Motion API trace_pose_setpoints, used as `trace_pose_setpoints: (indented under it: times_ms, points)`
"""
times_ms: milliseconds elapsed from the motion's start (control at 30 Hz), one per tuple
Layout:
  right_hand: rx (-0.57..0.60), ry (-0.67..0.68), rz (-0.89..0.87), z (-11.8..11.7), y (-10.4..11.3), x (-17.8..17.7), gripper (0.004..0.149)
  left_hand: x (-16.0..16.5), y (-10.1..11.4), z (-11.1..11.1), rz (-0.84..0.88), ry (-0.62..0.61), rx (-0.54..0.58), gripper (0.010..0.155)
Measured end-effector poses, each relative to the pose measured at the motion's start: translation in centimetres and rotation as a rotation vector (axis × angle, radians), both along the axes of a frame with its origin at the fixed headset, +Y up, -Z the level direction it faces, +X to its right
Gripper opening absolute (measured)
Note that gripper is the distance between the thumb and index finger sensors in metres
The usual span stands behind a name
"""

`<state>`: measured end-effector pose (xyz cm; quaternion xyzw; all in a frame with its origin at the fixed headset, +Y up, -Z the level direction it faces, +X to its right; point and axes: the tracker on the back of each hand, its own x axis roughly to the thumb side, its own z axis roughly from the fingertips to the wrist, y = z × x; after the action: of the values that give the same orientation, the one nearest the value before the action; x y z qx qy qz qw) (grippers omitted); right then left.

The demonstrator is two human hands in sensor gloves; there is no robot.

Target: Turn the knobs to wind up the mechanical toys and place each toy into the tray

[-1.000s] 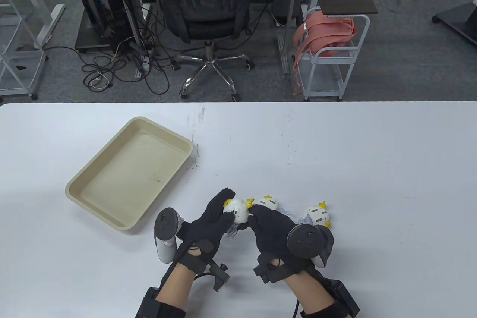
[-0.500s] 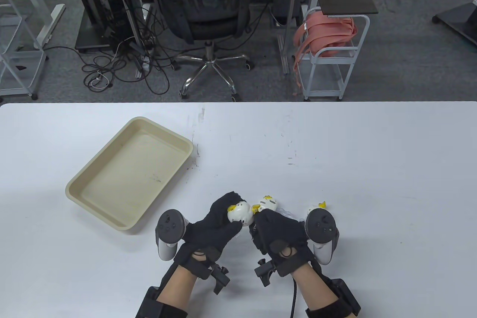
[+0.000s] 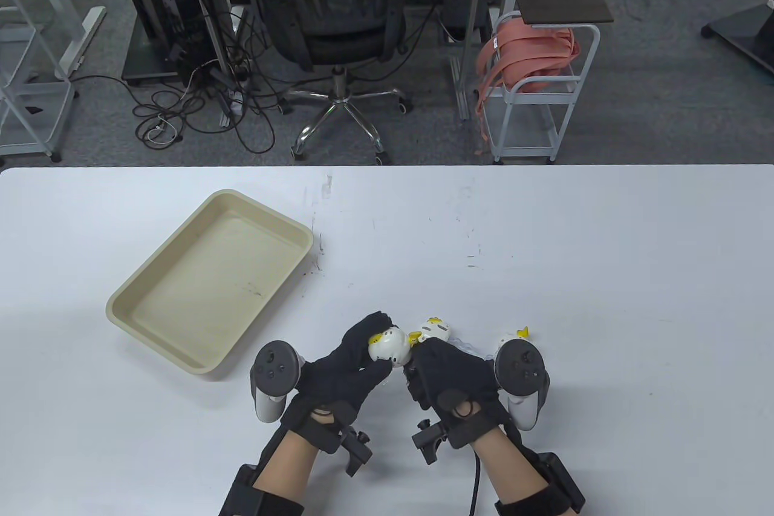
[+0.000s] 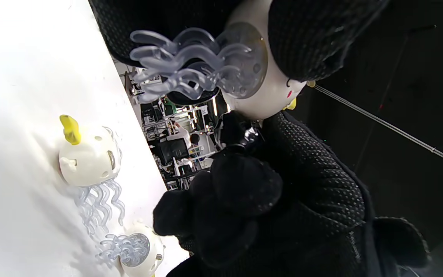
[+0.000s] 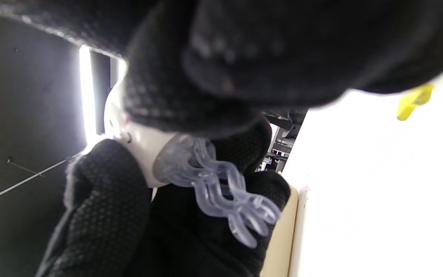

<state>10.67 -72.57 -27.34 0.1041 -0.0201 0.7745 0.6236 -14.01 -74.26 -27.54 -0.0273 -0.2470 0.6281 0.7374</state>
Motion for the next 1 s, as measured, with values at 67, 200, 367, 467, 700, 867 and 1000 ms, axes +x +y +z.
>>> trace_pose_setpoints:
  times_ms: [67,200,367,467,700,867,1000]
  points:
    - [0.017,-0.022,0.013,0.2,0.1,0.0,0.047,0.0,0.0,0.0,-0.002,0.009,-0.003,0.069]
    - [0.061,-0.049,0.053,0.3,0.4,0.0,0.047,-0.1,-0.1,0.0,-0.01,0.036,-0.018,0.069]
    - [0.134,-0.032,0.112,0.6,0.8,-0.4,0.047,-0.2,-0.3,0.0,-0.007,0.079,-0.055,0.07]
    - [0.179,-0.005,0.177,0.9,1.1,-1.1,0.051,-0.4,-0.7,-0.1,0.039,0.096,-0.098,0.071]
    - [0.365,-0.047,0.316,1.8,2.3,-1.7,0.048,-0.3,-0.8,-0.1,0.126,0.041,-0.164,0.072]
    - [0.4,-0.059,0.339,1.9,2.4,-1.6,0.046,-0.1,-1.1,-0.3,0.158,0.013,-0.205,0.072]
    - [0.395,-0.076,0.329,1.8,2.5,-1.3,0.045,0.1,-1.1,-0.2,0.146,0.003,-0.193,0.073]
